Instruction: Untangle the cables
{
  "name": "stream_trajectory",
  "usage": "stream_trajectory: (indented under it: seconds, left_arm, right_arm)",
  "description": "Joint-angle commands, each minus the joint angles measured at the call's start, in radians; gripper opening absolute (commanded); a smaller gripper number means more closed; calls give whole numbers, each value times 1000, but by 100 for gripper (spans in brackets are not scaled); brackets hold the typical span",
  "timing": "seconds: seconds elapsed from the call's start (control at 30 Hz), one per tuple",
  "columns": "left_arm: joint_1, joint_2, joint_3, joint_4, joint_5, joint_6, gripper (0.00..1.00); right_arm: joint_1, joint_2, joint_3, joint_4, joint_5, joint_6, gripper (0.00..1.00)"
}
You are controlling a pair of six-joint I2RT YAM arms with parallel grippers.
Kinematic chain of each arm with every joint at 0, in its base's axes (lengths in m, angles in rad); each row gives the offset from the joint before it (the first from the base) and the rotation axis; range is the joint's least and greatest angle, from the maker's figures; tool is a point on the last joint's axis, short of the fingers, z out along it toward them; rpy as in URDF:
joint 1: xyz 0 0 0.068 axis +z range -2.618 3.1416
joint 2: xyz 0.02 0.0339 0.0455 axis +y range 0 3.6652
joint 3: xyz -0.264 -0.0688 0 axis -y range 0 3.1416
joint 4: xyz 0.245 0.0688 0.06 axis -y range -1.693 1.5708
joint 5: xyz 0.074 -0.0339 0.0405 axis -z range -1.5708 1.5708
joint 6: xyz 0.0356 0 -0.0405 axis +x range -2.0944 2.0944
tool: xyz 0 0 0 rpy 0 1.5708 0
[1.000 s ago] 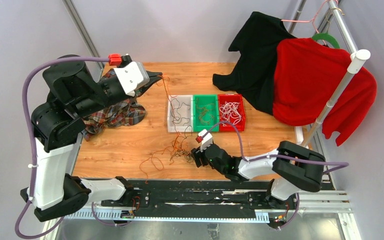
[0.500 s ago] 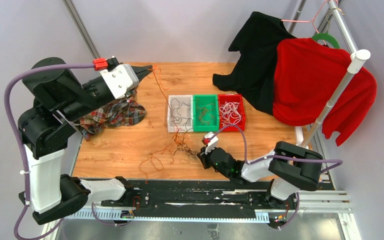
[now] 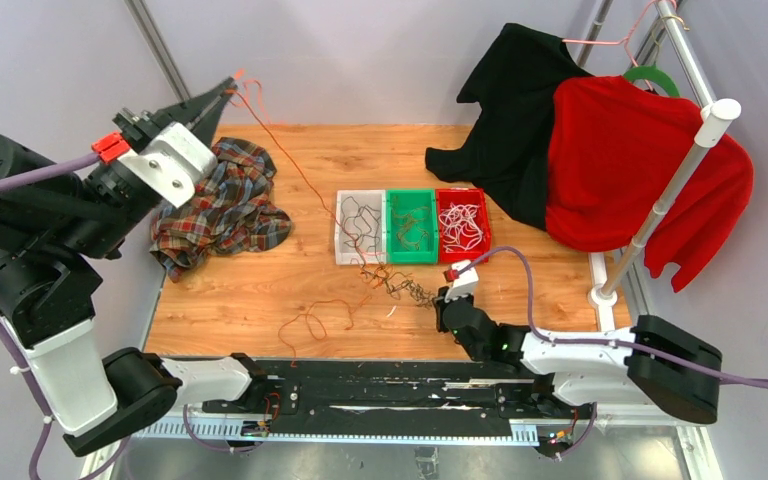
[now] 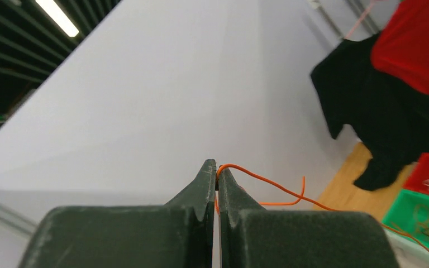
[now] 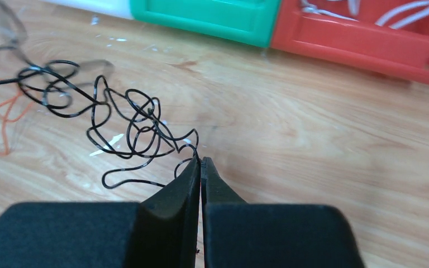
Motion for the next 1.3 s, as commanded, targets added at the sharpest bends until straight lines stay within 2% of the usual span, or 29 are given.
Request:
stream_trajectory:
  seconds: [0.0,0.13,0.3,0.5,0.57,0.63,0.7,0.77,0.8,0.9,0.97,1.1,1.27]
  left_arm:
    - [-1,6,-7,236,-191,116,0]
    - [-1,-58,-127,574,-223,169,1]
    - [-1,25,24,705,-224,205,0]
    - [-1,90,72,957,-256,313,1]
    - [-1,112,119,917,-250,283,1]
    - [-1,89,109,699,-187,239,1]
    - [-1,23,-34,646,-147,191,1]
    - [-1,-29,-189,615,-116,138,1]
    - [-1,-44,-230,602,-107,99,1]
    - [-1,-59,-287,554,-84,29,1]
    - [-1,-57,-301,539,-79,0,0]
    - [-1,-45,-289,516,-67,-28,1]
    - [-1,-38,-263,494,-75,-29,0]
  right_arm:
    - [-8,-67,24,-313,178,146,1]
    - [-7,-54,10,-478,193,317,1]
    - [-3,2,48,-632,226,419,1]
    - [-1,76,110,-766,265,489,1]
    - [-1,95,112,-782,264,521,1]
    - [10,80,121,-763,268,484,1]
    - [24,0,128,-722,293,407,1]
    - [25,-115,114,-606,295,248,3]
    - [25,-188,98,-525,265,151,10]
    - [24,-374,48,-260,172,-93,40]
    - [21,-438,60,-204,113,-191,50]
    - [19,-417,113,-126,-5,-305,56]
    - [20,-287,186,25,-220,-323,58]
